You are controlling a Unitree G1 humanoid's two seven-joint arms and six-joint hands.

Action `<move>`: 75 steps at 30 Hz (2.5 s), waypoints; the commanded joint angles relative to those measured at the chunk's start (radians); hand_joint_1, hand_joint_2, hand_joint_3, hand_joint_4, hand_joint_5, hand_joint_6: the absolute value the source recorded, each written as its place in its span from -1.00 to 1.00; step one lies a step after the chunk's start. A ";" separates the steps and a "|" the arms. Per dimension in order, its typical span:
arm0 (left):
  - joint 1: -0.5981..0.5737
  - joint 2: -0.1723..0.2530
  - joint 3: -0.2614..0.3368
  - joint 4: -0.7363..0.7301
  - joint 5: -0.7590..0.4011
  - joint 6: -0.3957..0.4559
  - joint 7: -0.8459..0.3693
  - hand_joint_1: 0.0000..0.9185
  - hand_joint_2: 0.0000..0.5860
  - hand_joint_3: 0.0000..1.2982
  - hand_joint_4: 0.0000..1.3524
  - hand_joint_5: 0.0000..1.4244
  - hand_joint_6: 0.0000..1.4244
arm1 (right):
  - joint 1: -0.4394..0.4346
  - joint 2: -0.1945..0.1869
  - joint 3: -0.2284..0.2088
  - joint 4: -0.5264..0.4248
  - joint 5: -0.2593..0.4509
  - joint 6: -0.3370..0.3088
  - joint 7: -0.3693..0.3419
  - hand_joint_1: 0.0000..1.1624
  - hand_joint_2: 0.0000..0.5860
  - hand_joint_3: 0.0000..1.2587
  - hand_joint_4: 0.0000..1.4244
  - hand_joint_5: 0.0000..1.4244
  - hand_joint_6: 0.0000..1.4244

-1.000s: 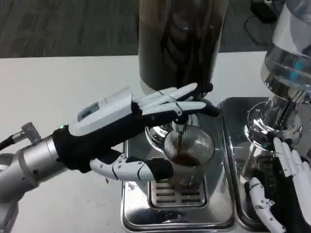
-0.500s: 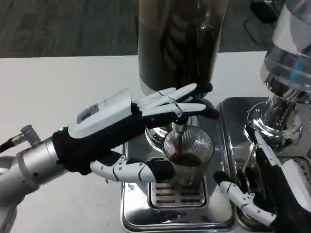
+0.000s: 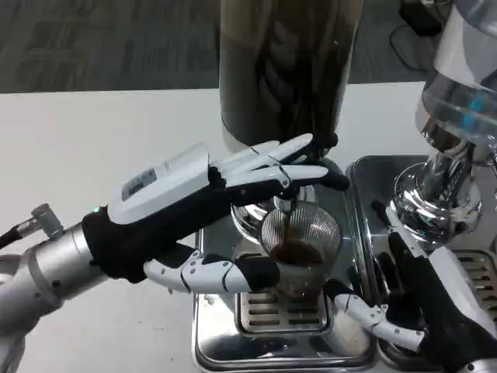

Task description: Grasp the cup under the faucet to collect the drink, then remove the cup.

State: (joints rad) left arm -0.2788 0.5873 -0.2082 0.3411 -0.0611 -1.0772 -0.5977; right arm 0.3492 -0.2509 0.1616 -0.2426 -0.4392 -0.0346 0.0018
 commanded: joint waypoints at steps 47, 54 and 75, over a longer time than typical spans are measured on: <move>0.351 -0.072 0.411 -0.104 0.334 0.098 0.447 -1.00 -0.34 -1.00 -1.00 -1.00 -1.00 | -0.082 0.001 0.004 0.005 0.044 0.042 0.079 -0.08 -0.36 -1.00 -1.00 -1.00 -1.00; 0.436 -0.100 0.415 -0.088 0.450 0.149 0.548 -1.00 -0.36 -0.99 -1.00 -1.00 -1.00 | -0.087 -0.009 0.002 -0.002 0.032 0.055 0.089 -0.08 -0.36 -1.00 -1.00 -1.00 -1.00; 0.435 -0.032 0.284 0.037 0.525 0.180 0.601 -1.00 -0.35 -0.70 -1.00 -1.00 -1.00 | -0.136 0.048 0.058 0.088 -0.017 0.024 0.007 0.08 -0.42 -1.00 -1.00 -1.00 -1.00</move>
State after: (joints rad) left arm 0.1519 0.5419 0.0844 0.3751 0.4505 -0.9033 -0.0170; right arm 0.2284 -0.2059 0.2163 -0.1694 -0.4534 0.0136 0.0301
